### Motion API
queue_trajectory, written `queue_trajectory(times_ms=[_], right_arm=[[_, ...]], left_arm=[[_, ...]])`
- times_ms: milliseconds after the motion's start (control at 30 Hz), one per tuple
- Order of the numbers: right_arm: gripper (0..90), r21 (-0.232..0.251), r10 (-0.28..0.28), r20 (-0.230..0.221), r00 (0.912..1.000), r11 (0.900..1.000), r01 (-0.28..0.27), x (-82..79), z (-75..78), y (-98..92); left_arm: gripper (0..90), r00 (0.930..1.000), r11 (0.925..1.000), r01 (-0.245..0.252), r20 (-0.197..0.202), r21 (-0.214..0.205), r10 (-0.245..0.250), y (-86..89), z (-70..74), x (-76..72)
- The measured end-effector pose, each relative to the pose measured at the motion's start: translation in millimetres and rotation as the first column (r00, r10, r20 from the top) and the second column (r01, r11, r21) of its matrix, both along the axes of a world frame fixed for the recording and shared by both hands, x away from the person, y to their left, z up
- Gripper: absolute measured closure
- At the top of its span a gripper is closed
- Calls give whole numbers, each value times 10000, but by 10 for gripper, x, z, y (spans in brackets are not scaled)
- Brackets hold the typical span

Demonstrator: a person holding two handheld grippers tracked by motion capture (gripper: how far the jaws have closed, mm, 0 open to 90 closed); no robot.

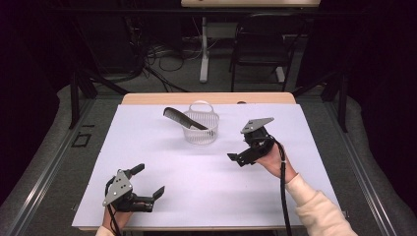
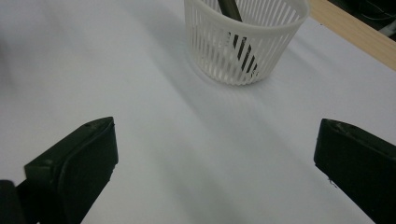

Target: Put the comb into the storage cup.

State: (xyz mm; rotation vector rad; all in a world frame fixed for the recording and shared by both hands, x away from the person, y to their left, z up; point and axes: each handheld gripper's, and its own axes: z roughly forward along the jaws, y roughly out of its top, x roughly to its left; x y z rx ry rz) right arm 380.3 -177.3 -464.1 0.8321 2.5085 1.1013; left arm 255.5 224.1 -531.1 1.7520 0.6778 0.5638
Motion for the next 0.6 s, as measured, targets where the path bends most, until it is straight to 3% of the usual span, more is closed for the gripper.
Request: queue_trajectory(times_ms=[600], right_arm=[[0,-75,-313,129,9994,9995,314,-240,-72,-223]], left_arm=[[3,10000,10000,26,2,-8,-26,0,3,-5]])
